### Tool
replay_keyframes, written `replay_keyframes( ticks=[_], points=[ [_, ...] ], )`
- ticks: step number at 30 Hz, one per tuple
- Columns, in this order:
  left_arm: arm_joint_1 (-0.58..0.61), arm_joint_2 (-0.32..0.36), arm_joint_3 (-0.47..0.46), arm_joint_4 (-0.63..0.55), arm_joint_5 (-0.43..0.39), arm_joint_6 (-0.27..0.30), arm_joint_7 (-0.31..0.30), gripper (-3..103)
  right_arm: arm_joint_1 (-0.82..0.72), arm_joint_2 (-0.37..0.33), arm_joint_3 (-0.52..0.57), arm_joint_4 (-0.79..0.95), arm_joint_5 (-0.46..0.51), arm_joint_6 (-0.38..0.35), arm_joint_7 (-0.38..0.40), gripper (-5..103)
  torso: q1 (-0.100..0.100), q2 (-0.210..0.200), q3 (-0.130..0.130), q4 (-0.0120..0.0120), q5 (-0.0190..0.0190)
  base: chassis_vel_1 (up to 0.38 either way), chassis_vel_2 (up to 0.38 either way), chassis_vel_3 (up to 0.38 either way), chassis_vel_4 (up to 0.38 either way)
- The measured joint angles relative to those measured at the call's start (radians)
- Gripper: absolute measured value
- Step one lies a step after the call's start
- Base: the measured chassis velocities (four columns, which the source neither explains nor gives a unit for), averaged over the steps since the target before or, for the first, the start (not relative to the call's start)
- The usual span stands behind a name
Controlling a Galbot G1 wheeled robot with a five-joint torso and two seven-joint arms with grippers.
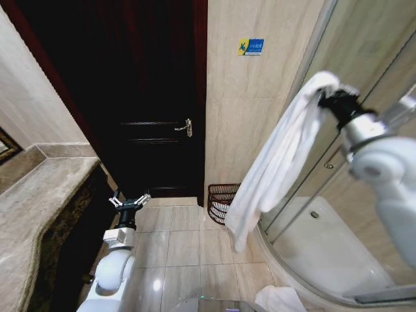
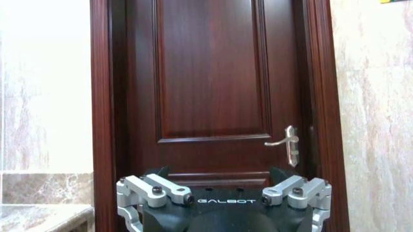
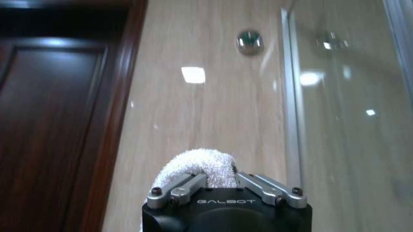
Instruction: Discard the used towel into the hamper.
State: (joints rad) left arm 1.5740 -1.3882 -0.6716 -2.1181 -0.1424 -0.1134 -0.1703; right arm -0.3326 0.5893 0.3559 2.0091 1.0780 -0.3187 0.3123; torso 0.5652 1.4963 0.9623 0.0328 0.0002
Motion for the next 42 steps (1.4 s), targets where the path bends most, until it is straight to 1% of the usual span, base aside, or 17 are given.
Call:
replay_keyframes(
  ticks=[1,2,3,5,6,9,10,13,15,16,17,19,20,26,31,36,42],
  points=[
    [0.001,-0.003,-0.001,0.001,0.001,-0.001,0.000,100,0.081,0.001,-0.050,-0.024,0.011,0.000,-0.001,2,0.000,0.000,0.000,0.0003,-0.0011,0.000,0.000,0.000,0.000],
    [0.001,-0.003,-0.001,0.001,0.001,-0.001,0.000,100,0.081,0.001,-0.050,-0.024,0.011,0.000,-0.001,2,0.000,0.000,0.000,0.0003,-0.0011,0.000,0.000,0.000,0.000],
    [0.001,-0.004,-0.001,0.001,0.001,-0.002,-0.002,100,0.153,0.006,-0.099,-0.050,0.018,-0.001,-0.001,2,0.000,0.000,0.000,0.0003,-0.0015,0.000,0.000,0.000,0.000],
    [0.000,-0.003,-0.002,0.001,0.002,-0.002,-0.003,100,0.292,0.034,-0.198,-0.119,0.025,-0.007,0.003,2,0.000,0.000,0.000,0.0003,0.0003,0.000,0.000,0.000,0.000],
    [0.000,-0.003,-0.002,0.001,0.002,-0.002,-0.003,100,0.292,0.034,-0.198,-0.119,0.025,-0.007,0.003,2,0.000,0.000,0.000,0.0003,0.0003,0.000,0.000,0.000,0.000],
    [-0.009,0.001,-0.002,0.001,0.002,-0.001,-0.004,100,0.478,0.109,-0.320,-0.246,0.014,-0.011,0.031,2,0.000,0.000,0.000,0.0002,-0.0014,0.000,0.000,0.000,0.000],
    [-0.009,0.001,-0.002,0.001,0.002,-0.001,-0.004,100,0.478,0.109,-0.320,-0.246,0.014,-0.011,0.031,2,0.000,0.000,0.000,0.0002,-0.0014,0.000,0.000,0.000,0.000],
    [-0.010,0.000,-0.002,0.001,0.002,0.001,-0.005,100,0.577,0.193,-0.389,-0.358,-0.021,-0.011,0.063,2,0.000,0.000,0.000,0.0002,0.0001,0.000,0.000,0.000,0.000],
    [-0.008,-0.001,-0.003,0.000,0.002,0.001,-0.005,100,0.621,0.252,-0.413,-0.423,-0.050,-0.011,0.084,2,0.000,0.000,0.000,0.0002,-0.0002,0.000,0.000,0.000,0.000],
    [-0.008,-0.001,-0.003,0.000,0.002,0.001,-0.005,100,0.621,0.252,-0.413,-0.423,-0.050,-0.011,0.084,2,0.000,0.000,0.000,0.0002,-0.0002,0.000,0.000,0.000,0.000],
    [-0.007,-0.002,-0.004,-0.001,0.002,0.001,-0.005,100,0.647,0.298,-0.427,-0.477,-0.080,-0.006,0.093,2,0.000,0.000,0.000,0.0003,-0.0008,0.000,0.000,0.000,0.000],
    [-0.007,-0.003,-0.005,-0.002,0.003,0.001,-0.006,100,0.661,0.323,-0.434,-0.513,-0.103,0.001,0.093,2,0.000,0.000,0.000,0.0003,-0.0005,0.000,0.000,0.000,0.000],
    [-0.007,-0.004,-0.006,-0.005,0.003,0.001,-0.006,100,0.682,0.354,-0.440,-0.566,-0.142,0.012,0.088,2,0.000,0.000,0.000,0.0005,-0.0002,0.000,0.000,0.000,0.000],
    [-0.004,-0.008,-0.011,-0.010,0.002,0.001,-0.009,100,0.788,0.436,-0.442,-0.726,-0.274,0.038,0.031,2,0.000,0.000,0.000,0.0002,-0.0006,0.000,0.000,0.000,0.000],
    [-0.002,-0.008,-0.011,-0.016,0.002,0.002,-0.009,100,0.826,0.441,-0.444,-0.759,-0.307,0.038,-0.010,2,0.000,0.000,0.000,-0.0001,-0.0003,0.000,0.000,0.000,0.000],
    [-0.003,-0.006,-0.009,-0.016,0.001,0.002,-0.009,100,0.817,0.451,-0.447,-0.770,-0.312,0.037,-0.017,2,0.000,0.000,0.000,-0.0001,-0.0002,0.000,0.000,0.000,0.000],
    [-0.011,-0.005,-0.007,-0.005,0.000,0.002,-0.009,100,0.685,0.445,-0.446,-0.706,-0.309,0.033,0.003,2,0.000,0.000,0.000,0.0004,0.0000,0.000,0.000,0.000,0.000]
  ],
)
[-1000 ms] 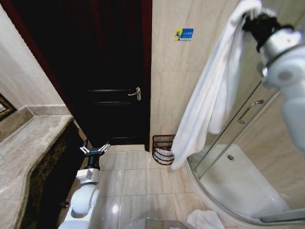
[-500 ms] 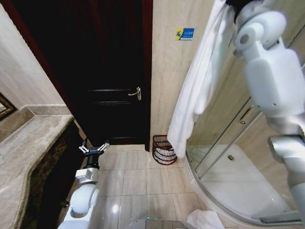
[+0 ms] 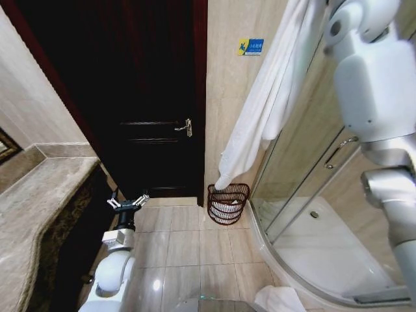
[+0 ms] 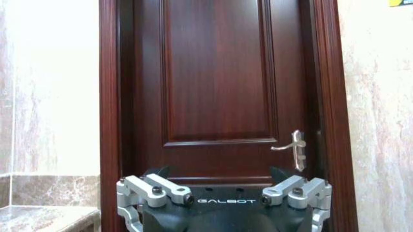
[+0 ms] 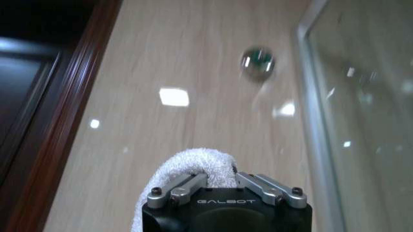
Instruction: Discard the used towel into the hamper.
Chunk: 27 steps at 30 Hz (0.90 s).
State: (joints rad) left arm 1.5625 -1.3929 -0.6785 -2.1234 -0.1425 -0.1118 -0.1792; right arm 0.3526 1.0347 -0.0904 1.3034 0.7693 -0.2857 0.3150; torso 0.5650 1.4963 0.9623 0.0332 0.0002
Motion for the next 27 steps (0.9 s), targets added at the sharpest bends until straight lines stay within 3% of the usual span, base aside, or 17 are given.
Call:
replay_keyframes(
  ticks=[15,21,27],
  points=[
    [-0.024,0.008,0.019,0.049,0.002,-0.005,0.002,100,-0.323,-0.027,0.058,0.113,-0.057,0.029,0.009,2,0.000,0.000,0.000,-0.0003,0.0001,0.000,0.000,0.000,0.000],
    [-0.027,0.011,0.022,0.054,0.002,-0.007,0.004,100,-0.307,-0.002,0.056,0.102,-0.046,0.035,0.028,2,0.000,0.000,0.000,-0.0003,-0.0003,0.000,0.000,0.000,0.000],
    [-0.019,0.014,0.017,0.050,0.001,-0.013,0.004,100,-0.184,0.071,0.040,0.004,-0.044,0.049,0.047,2,0.000,0.000,0.000,0.0000,-0.0003,0.000,0.000,0.000,0.000]
  ],
)
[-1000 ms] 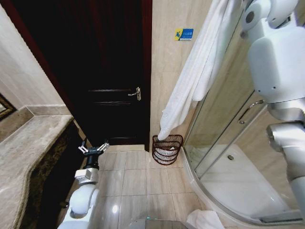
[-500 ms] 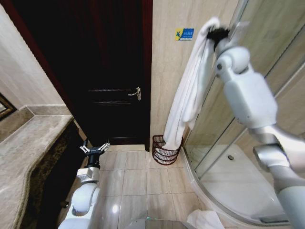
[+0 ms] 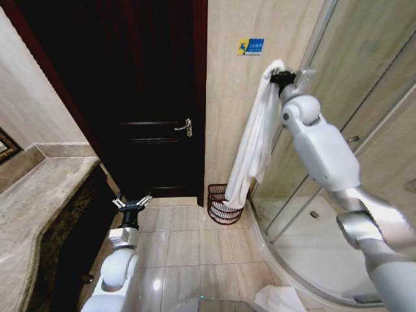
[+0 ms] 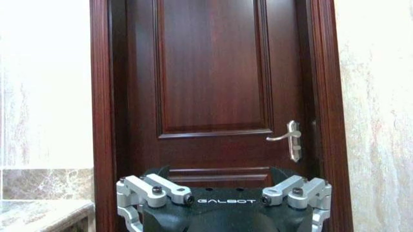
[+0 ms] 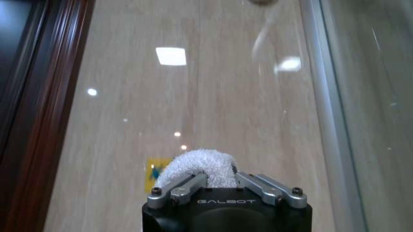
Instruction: Discard the used towel into the hamper.
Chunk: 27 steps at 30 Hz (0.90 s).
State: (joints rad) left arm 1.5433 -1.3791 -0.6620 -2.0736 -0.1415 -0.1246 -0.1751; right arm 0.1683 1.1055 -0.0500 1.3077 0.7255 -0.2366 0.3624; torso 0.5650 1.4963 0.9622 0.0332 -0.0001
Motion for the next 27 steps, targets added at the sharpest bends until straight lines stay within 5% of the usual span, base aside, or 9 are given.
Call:
replay_keyframes(
  ticks=[7,14,27],
  points=[
    [0.002,-0.002,-0.002,-0.003,-0.002,-0.007,0.000,100,0.094,0.076,-0.016,-0.076,-0.007,0.004,0.019,2,0.000,0.000,0.000,-0.0003,-0.0003,0.000,0.000,0.000,0.000],
    [0.001,-0.004,-0.001,-0.007,-0.002,-0.009,0.000,100,0.031,0.116,-0.019,-0.121,-0.026,0.022,0.023,2,0.000,0.000,0.000,0.0000,0.0000,0.000,0.000,0.000,0.000],
    [0.007,-0.015,-0.002,-0.010,-0.002,-0.021,0.000,100,-0.200,0.062,0.002,-0.123,-0.101,0.070,-0.007,2,0.000,0.000,0.000,-0.0004,0.0003,0.000,0.000,0.000,0.000]
  ],
)
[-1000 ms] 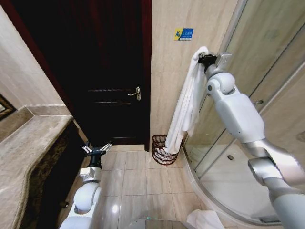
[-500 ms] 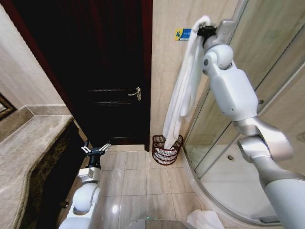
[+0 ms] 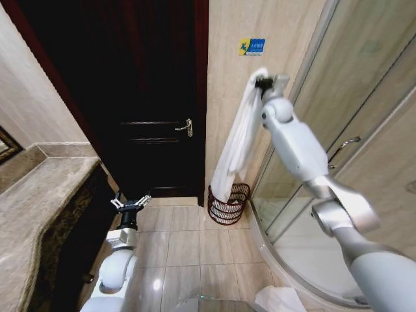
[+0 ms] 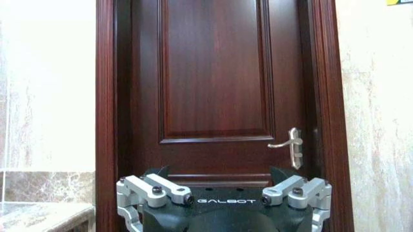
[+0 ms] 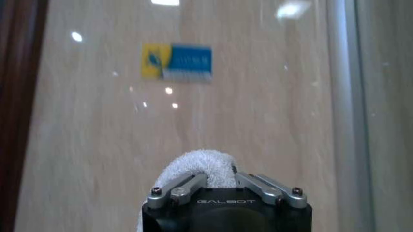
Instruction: Discard the used towel into the hamper.
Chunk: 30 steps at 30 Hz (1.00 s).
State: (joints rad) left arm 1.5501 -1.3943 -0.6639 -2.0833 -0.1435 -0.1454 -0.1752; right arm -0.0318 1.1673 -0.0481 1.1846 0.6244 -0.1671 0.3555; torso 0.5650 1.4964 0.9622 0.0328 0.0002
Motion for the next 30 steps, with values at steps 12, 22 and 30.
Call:
replay_keyframes(
  ticks=[12,22,30],
  points=[
    [0.016,-0.004,-0.005,-0.010,0.002,-0.009,0.000,100,-0.050,-0.032,0.053,-0.066,-0.070,0.052,-0.031,2,0.000,0.000,0.000,0.0002,-0.0002,0.000,0.000,0.000,0.000],
    [0.021,-0.014,0.009,0.005,0.013,-0.031,0.012,100,-0.154,-0.053,0.027,0.138,-0.008,0.023,0.029,2,0.000,0.000,0.000,0.0002,-0.0004,0.000,0.000,0.000,0.000],
    [0.028,-0.027,0.017,0.022,0.035,-0.040,0.052,100,-0.214,-0.051,0.056,0.224,-0.010,0.021,0.053,2,-0.005,-0.009,-0.005,0.0004,-0.0003,0.000,0.000,0.000,0.000]
  ],
)
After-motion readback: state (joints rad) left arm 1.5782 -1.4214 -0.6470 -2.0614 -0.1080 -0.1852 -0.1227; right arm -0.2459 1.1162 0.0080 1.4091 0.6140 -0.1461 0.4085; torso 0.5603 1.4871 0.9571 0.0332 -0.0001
